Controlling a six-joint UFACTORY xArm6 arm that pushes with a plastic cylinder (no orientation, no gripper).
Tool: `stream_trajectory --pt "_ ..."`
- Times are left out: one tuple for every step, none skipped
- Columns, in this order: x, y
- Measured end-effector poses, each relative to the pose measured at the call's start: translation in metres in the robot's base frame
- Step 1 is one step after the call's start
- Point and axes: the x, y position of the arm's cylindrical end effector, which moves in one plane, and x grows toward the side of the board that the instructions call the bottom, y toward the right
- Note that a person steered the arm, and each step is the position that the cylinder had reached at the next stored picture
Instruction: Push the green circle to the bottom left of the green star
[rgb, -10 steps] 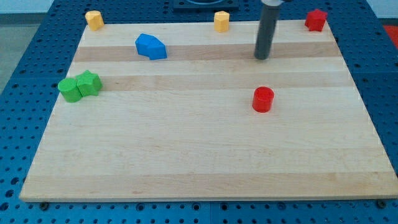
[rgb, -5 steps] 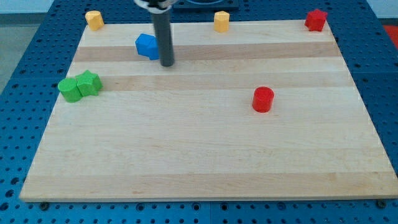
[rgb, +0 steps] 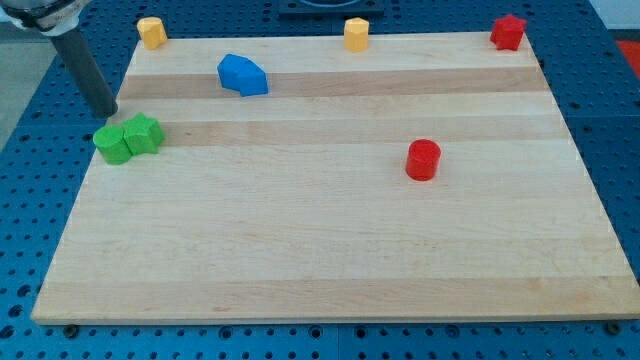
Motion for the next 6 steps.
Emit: stream_trajectory --pt "0.031 0.009" --pt "0.057 0.008" --pt "0.075 0.008" --pt "0.086 0.025" --pt "0.105 0.056" --pt "0.137 0.103"
